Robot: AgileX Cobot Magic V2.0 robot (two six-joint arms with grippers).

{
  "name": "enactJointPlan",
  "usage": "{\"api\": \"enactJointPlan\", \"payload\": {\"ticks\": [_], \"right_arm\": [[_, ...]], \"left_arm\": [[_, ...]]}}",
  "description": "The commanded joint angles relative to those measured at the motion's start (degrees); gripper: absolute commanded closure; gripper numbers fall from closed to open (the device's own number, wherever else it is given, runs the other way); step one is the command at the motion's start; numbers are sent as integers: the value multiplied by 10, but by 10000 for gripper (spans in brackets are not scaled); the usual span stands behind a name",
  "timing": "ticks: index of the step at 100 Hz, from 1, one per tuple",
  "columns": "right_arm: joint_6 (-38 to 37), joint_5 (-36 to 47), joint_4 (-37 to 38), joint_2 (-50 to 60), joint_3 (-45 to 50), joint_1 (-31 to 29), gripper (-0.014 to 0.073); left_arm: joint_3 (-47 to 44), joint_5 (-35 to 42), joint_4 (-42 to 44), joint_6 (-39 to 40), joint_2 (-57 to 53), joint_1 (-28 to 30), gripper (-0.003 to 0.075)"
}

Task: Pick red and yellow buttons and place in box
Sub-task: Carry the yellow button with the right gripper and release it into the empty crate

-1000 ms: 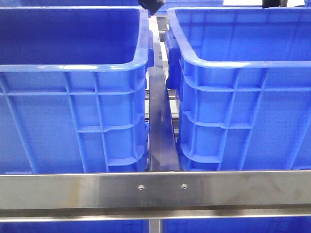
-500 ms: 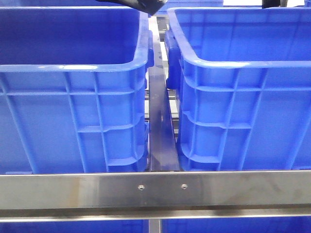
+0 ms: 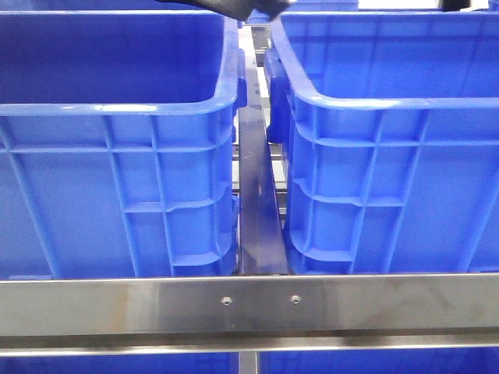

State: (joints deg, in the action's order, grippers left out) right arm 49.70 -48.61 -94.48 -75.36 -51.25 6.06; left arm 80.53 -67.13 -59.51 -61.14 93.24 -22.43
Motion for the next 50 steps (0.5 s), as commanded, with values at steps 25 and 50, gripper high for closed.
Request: {"api": "enactJointPlan", "payload": {"ticks": [25,50], "right_arm": [[55,-48,6,17,-19,-128,375],[221,101,8,15,-19,-151,375]], "left_arm": [[17,-7,-47,6,-28,-5,71],[17,-7,-40,6,-28,-5,71]]}}
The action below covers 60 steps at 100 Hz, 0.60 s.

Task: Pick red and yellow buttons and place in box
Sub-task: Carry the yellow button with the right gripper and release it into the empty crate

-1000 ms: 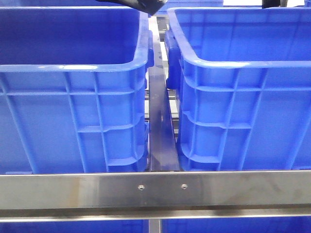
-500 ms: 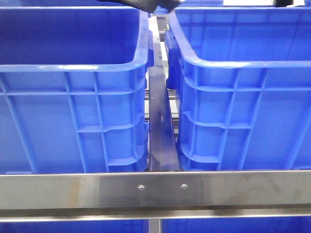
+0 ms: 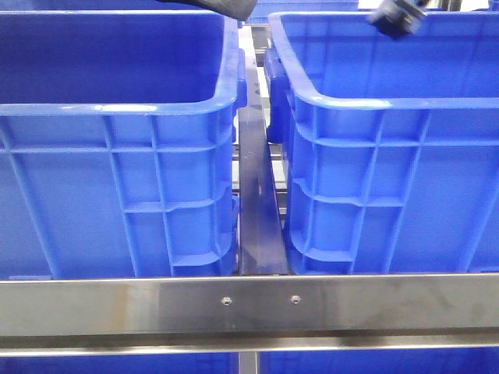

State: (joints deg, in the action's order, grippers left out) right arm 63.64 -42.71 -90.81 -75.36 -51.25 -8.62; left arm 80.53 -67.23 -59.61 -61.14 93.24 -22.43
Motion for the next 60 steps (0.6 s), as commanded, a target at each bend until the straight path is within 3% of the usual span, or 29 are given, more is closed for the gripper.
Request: {"api": "enactJointPlan", "payload": {"ticks": [1,24,41,60], "right_arm": [[94,51,-28,15,-19,-4,375],[231,137,-71,10,-19,-4,375],[317,124,-141,-21,-28,-4,375],[348,96,-164,-77,-69,-2,375]], "left_arm": [[17,-6,-40,6,-28,-5,71],[17,-6,-41,6,-28,-5,71],[17,-6,-41,6,-28,-5,71],[17,-6,-41,6,-28,-5,71]]}}
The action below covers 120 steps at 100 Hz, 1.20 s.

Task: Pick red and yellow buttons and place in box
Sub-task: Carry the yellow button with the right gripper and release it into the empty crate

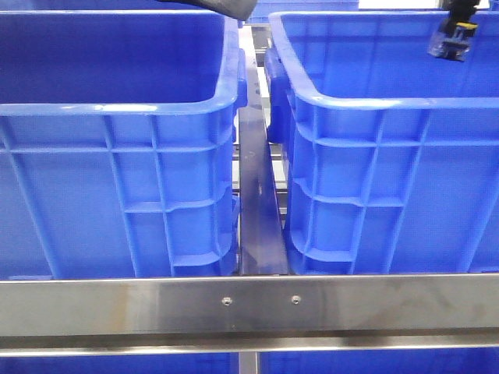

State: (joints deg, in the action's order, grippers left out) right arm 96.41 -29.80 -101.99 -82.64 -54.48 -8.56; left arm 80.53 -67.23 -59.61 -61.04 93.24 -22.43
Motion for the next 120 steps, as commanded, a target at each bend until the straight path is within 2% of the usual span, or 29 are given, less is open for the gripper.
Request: {"api": "enactJointPlan", "payload": {"ticks": [1,34,120], "right_arm": [[20,-33,-52,-6,-41,-2,375],[63,-32,-52,-101,-114,36,375],[73,-26,-66,-246,-189,36,375]], "left_arm": [[17,-6,-41,5,-28,-5,71],[17,-6,-41,5,-28,-5,71],[17,-6,-49,5,-28,-5,72]]}}
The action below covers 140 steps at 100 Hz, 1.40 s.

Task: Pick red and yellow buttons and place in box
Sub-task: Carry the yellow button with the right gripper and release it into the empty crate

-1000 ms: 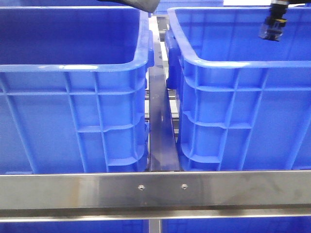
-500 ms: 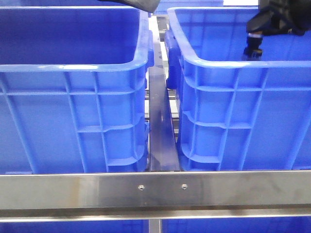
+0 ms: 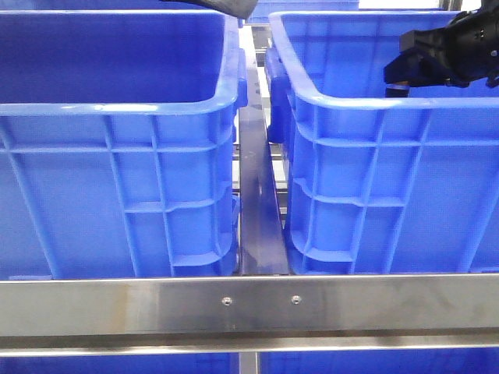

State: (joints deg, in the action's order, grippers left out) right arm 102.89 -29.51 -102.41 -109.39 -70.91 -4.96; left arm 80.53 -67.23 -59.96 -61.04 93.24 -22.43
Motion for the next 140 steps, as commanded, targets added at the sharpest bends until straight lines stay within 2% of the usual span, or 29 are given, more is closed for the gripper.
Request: {"api": "enactJointPlan", "payload": {"ticks": [1,40,50,62,69,99,140], "right_arm": [[9,-28,-62,21,-25,0,375],[22,-18,-63,8,-28,0,358],[22,-19,-63,8,-28,0,272],[22,-21,-63,8,-28,0,121],[22,-21,-63,8,-28,0,81],[22,-25,-61,18,-24,0,85],[22,-28,-55,98,43,-1,85]], "left_arm": [[17,-6,-45,5,-28,-5,72],[17,-6,-45,5,-28,-5,72],[17,-6,-45,5,-28,-5,72],[17,-6,-45,5,-28,-5,72],[17,-6,-45,5,-28,-5,72],[17,-6,-45,5,-28,-5,72],[17,-6,-45,5,-28,-5,72]]}}
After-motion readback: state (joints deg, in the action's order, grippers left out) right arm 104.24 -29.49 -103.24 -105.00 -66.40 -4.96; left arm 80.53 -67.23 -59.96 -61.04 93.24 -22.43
